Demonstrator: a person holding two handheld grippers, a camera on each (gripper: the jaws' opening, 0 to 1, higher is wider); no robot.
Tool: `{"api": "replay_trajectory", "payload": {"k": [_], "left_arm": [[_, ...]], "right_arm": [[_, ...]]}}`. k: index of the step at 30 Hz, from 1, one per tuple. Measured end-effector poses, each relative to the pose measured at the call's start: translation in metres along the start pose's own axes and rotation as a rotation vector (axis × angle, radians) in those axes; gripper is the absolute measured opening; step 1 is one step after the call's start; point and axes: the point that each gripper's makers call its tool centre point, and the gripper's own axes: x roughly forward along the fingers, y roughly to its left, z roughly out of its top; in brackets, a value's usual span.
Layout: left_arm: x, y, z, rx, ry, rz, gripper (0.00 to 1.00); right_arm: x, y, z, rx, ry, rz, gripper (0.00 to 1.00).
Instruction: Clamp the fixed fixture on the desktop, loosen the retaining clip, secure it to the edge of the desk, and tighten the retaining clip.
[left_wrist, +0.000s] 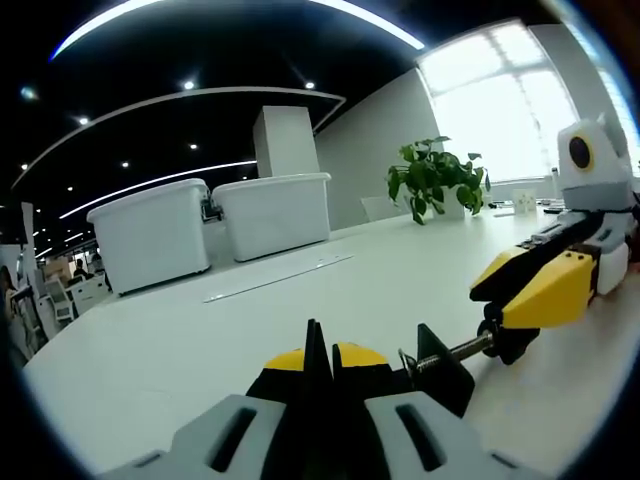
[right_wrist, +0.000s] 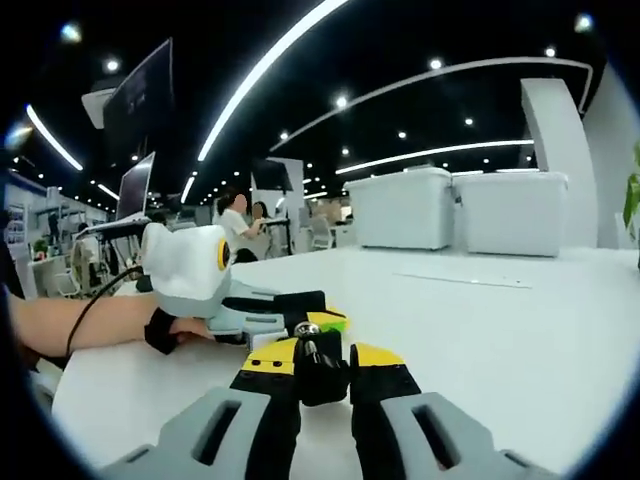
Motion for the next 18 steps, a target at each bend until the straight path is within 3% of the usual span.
{"api": "replay_trajectory", "payload": {"k": [2,6,16,18], "left_arm": [[0.0,0.0,0.0,-0.001,0.0,0.0,0.07],[0.0,0.0,0.0,-0.001,-0.001,0.001,0.07],[0.0,0.0,0.0,-0.002,0.0,0.001,0.07],[-0.001,0.0,0.0,-0.002,0.001,0.001,0.07]], "right_arm": [[0.0,0.002,0.001,-0.041,-0.003,0.001,0.16],[-0.001,0.012,0.004,-0.213,-0.014,-0.003,0.12],[-0.007,0.02,0.0,-0.192,-0.019,-0.006,0.13],[-0.005,0.015,0.0,-0.17,-0.022,-0.015,0.17]]}}
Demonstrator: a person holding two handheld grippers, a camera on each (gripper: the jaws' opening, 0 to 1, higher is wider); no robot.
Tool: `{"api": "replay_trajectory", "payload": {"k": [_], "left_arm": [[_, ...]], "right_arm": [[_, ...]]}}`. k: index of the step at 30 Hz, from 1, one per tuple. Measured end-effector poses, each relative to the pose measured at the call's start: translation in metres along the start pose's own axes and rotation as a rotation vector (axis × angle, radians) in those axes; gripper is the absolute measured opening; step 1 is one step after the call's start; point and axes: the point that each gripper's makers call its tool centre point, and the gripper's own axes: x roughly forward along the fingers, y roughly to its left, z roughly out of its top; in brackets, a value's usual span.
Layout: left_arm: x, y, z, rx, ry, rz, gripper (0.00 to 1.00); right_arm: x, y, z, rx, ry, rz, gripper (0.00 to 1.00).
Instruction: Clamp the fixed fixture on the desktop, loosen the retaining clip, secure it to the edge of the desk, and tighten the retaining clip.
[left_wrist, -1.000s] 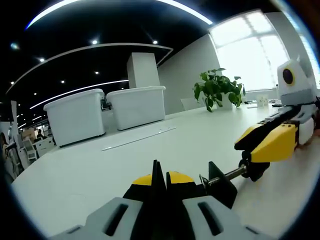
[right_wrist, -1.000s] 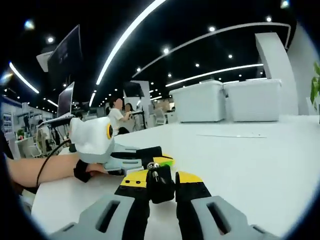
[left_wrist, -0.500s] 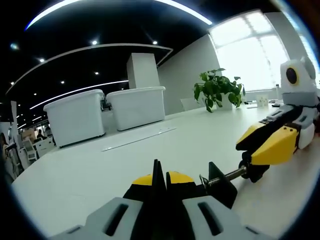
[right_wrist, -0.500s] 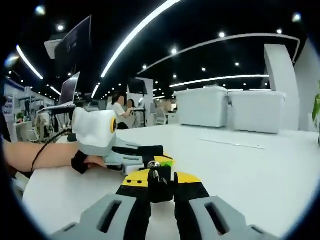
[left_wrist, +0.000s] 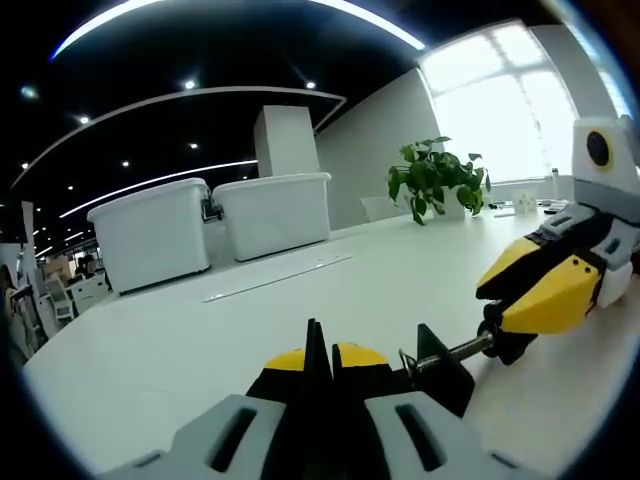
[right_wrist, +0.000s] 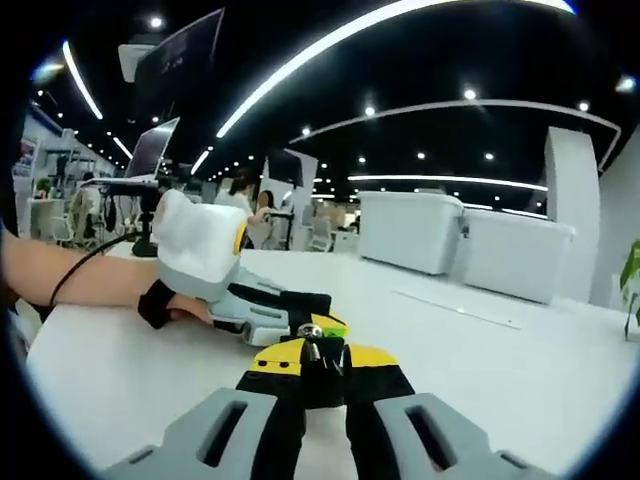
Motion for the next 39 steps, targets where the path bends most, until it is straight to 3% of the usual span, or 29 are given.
{"api": "replay_trajectory", "payload": {"k": [3,18,24,28,39], "left_arm": [[-0.0001,0.0001,-0.0005,-0.002,0.003,0.001,0.07],[0.0,-0.0005,0.0004,0.003,-0.002,-0.001,0.07],[0.0001,-0.0006,0.0004,0.002,-0.002,-0.001,0.07],[0.0,-0.0006,0.0001,0.002,-0.001,0.0,0.07],[-0.0008,-0.0022,-0.0006,0.003,-0.001,0.0,0.07]], "right_arm": [[-0.0014,-0.0064,-0.0005,0.02,-0.001,-0.027,0.25],[0.0004,-0.0065,-0.0079,0.147,0.025,0.007,0.22],[-0.0008,-0.0048,-0.0067,0.121,0.023,0.012,0.2],[0.0014,-0.0047,-0.0021,0.01,0.009,0.019,0.11],[0.0015,-0.0031,-0.0025,0.009,-0.004,-0.003,0.16]]}}
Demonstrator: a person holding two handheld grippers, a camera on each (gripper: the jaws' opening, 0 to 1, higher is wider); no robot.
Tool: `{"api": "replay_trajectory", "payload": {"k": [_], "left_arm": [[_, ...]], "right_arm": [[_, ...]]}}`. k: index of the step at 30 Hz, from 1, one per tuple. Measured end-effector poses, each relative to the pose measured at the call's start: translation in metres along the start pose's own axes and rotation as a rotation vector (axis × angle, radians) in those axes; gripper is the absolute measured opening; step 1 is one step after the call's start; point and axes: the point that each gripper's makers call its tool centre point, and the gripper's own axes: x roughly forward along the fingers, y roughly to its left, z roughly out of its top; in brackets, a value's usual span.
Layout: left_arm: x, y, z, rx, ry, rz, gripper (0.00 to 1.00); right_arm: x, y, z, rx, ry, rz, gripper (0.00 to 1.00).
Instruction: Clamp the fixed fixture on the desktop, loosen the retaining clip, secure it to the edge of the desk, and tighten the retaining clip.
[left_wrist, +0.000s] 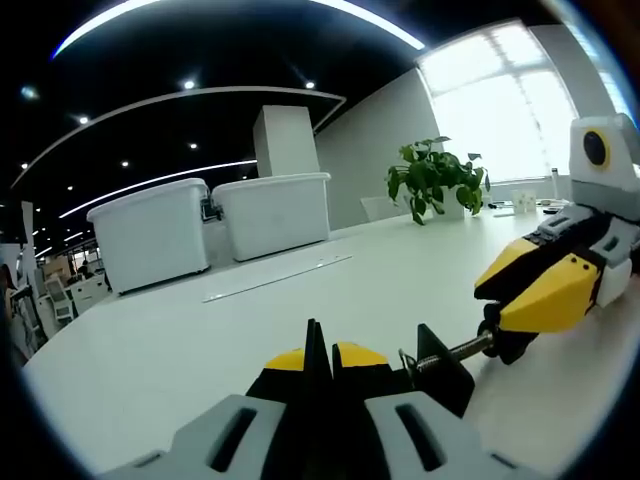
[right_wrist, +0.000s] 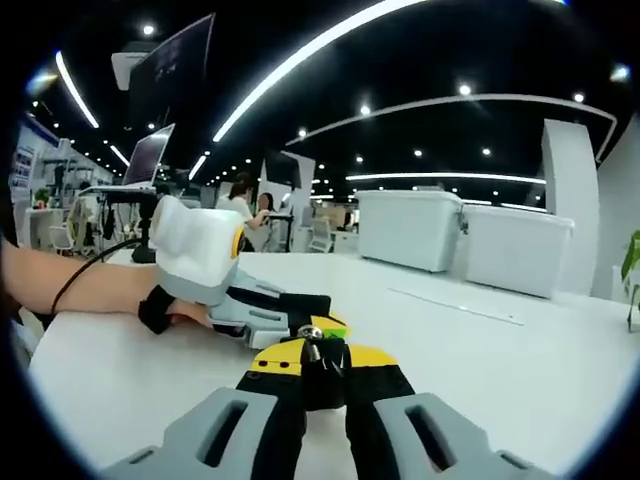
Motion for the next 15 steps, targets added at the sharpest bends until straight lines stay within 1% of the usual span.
{"api": "replay_trajectory", "payload": {"k": [1,2,5,10,15], "left_arm": [[-0.0001,-0.0002,0.0001,0.001,0.0,0.0,0.07],[-0.0001,-0.0003,0.0002,0.001,-0.001,0.0,0.08],[-0.0004,-0.0004,-0.0001,-0.002,0.002,0.0,0.08],[-0.0009,-0.001,0.0006,0.001,0.0,-0.001,0.07],[-0.0013,-0.0022,0.0011,0.002,-0.002,-0.003,0.07]], "right_arm": [[0.0003,-0.0007,0.0001,-0.002,-0.003,-0.004,0.19],[0.0007,-0.0018,0.0,0.002,-0.003,-0.006,0.24],[0.0005,-0.0057,-0.0014,0.027,0.002,-0.018,0.27],[0.001,-0.0028,-0.0032,0.083,0.014,0.001,0.23],[0.0001,-0.0014,-0.0038,0.112,0.019,0.01,0.21]]}}
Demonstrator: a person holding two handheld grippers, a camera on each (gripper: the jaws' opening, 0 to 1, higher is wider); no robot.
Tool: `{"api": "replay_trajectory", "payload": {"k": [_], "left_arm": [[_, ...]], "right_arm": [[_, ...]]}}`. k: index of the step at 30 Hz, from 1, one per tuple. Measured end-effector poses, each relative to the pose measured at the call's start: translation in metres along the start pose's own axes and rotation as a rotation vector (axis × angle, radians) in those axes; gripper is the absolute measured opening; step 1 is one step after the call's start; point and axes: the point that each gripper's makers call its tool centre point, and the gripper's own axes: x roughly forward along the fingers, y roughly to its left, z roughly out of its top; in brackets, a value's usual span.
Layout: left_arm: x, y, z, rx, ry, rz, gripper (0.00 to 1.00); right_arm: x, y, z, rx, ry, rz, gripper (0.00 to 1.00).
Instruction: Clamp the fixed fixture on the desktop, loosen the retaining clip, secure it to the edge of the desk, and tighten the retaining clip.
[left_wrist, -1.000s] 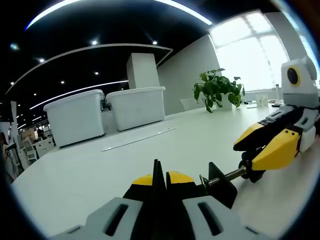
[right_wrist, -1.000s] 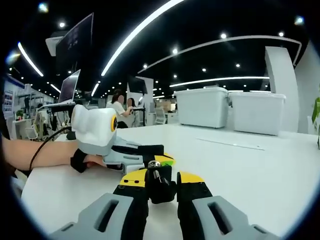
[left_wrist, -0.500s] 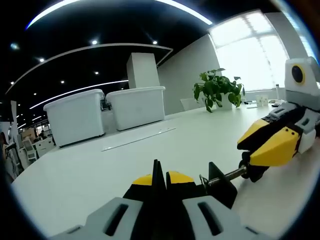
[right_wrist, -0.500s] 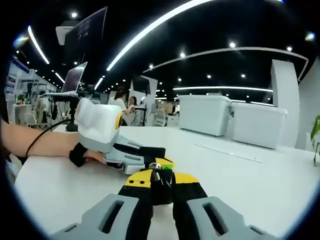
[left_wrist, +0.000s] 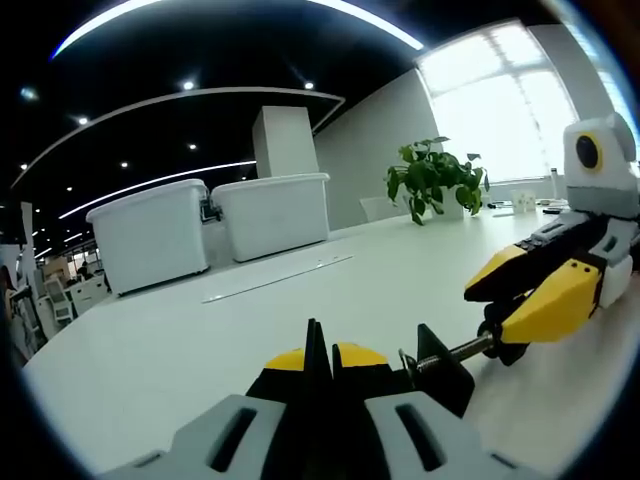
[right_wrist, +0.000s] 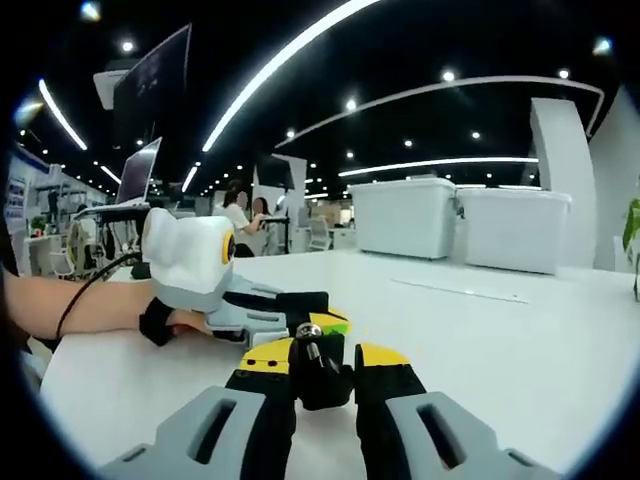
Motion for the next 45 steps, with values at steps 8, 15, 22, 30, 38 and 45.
{"api": "replay_trajectory", "payload": {"k": [8,15,22,30,38,45], "left_arm": [[0.001,0.0,0.0,-0.004,0.001,-0.002,0.07],[0.002,0.001,0.0,-0.004,0.001,-0.001,0.07],[0.002,0.002,0.0,-0.004,0.0,-0.001,0.07],[0.003,0.003,0.0,-0.007,0.002,-0.001,0.07],[0.003,0.003,0.0,-0.007,0.003,-0.001,0.07],[0.002,0.003,-0.001,-0.009,0.004,0.0,0.07]], "right_arm": [[-0.001,0.005,0.004,-0.058,-0.009,0.005,0.12],[-0.002,0.011,0.006,-0.149,-0.009,0.005,0.11],[-0.003,0.023,0.009,-0.419,-0.014,-0.005,0.1],[-0.002,0.028,0.014,-0.655,-0.016,-0.008,0.09],[-0.001,0.037,0.006,-0.894,-0.006,-0.002,0.09],[0.002,0.038,0.001,-1.035,0.01,-0.005,0.09]]}}
